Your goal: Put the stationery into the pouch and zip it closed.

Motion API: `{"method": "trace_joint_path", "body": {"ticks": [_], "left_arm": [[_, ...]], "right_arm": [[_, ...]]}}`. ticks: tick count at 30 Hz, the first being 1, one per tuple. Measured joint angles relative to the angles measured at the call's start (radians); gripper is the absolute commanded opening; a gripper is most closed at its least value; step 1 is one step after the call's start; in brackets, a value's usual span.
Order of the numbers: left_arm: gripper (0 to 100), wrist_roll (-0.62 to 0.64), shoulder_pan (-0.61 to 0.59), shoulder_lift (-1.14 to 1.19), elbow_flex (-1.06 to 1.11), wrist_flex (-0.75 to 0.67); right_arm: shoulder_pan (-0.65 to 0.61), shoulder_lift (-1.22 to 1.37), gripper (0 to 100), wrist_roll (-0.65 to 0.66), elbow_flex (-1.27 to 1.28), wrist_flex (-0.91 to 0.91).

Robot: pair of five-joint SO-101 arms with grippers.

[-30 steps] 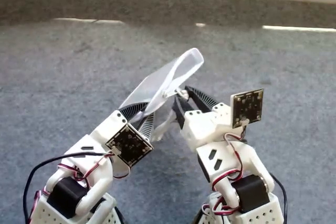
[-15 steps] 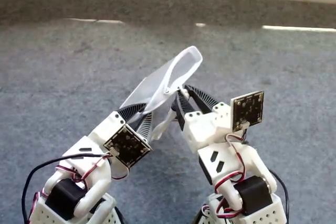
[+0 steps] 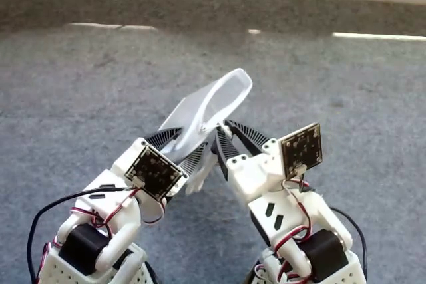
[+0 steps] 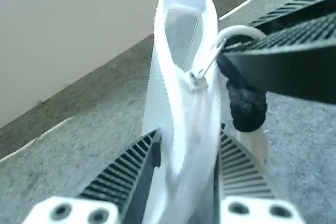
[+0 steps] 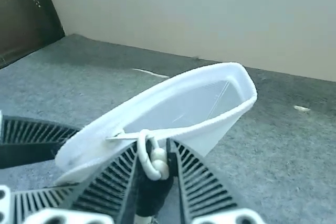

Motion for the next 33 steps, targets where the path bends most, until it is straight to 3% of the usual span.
{"method": "trace_joint_path", "body": {"ticks": [5,10,33], "left_arm": [[15,0.002,0.000,0.000,0.000,-0.049],[0,0.002,0.002,0.000,0.000,-0.066],[0,-0.002,-0.012,0.011,-0.003,-0.031]], "right_arm": [[-0.006,0.000,0.4,0.008,0.000,0.002],[-0.011,0.000,0.4,0.008,0.000,0.002],[0.095,0.012,0.4,-0.052,0.005,-0.132]]}}
